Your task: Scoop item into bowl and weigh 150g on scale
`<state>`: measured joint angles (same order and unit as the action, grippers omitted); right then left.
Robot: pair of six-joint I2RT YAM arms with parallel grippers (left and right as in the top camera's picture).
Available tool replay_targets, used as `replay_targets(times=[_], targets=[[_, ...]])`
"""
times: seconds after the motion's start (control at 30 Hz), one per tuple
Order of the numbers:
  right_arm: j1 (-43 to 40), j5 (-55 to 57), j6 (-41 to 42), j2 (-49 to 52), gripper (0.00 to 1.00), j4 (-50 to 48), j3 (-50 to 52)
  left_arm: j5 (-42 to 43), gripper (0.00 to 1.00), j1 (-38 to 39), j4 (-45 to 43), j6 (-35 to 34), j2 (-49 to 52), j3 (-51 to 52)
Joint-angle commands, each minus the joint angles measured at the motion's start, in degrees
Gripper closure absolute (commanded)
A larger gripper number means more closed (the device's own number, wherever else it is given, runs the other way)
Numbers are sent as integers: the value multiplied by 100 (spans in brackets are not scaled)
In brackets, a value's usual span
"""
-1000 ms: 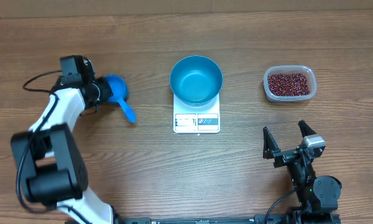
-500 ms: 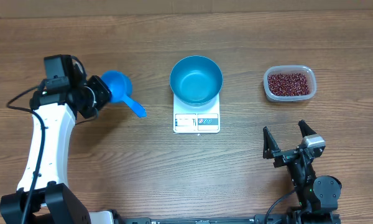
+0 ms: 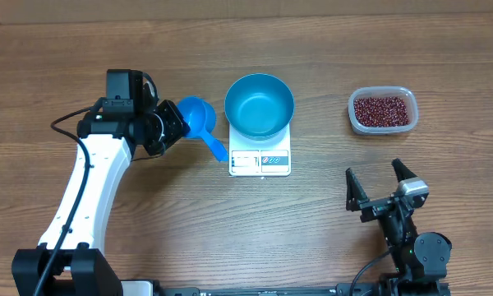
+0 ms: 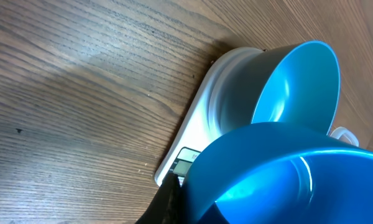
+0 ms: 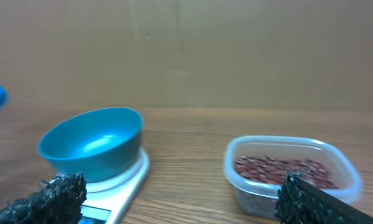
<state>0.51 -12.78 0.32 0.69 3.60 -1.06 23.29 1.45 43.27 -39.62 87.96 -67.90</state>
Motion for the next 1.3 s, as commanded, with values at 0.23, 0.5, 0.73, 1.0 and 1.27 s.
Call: replay_targets(times=[0.23,0.5,0.73,1.0,1.27], targets=[[39,-1794,1335,48,0,-72,-151,-186,96,57,-238,-155,-66,-63],[39,-2496,1510,1377,0,258,-1294,-581,96,46,-369,-155,-70,-63],[42,-2820,1322,3738,0,2203,-3392,-739,96,44,-393,-153,-70,-63],[46,-2986,1167,6395,0,4625,-5925,-743,96,44,-452,-151,-70,-63],[195,-3609,1108,7807,40,4478,-6190,-1152,96,4,-455,-151,-70,-63]])
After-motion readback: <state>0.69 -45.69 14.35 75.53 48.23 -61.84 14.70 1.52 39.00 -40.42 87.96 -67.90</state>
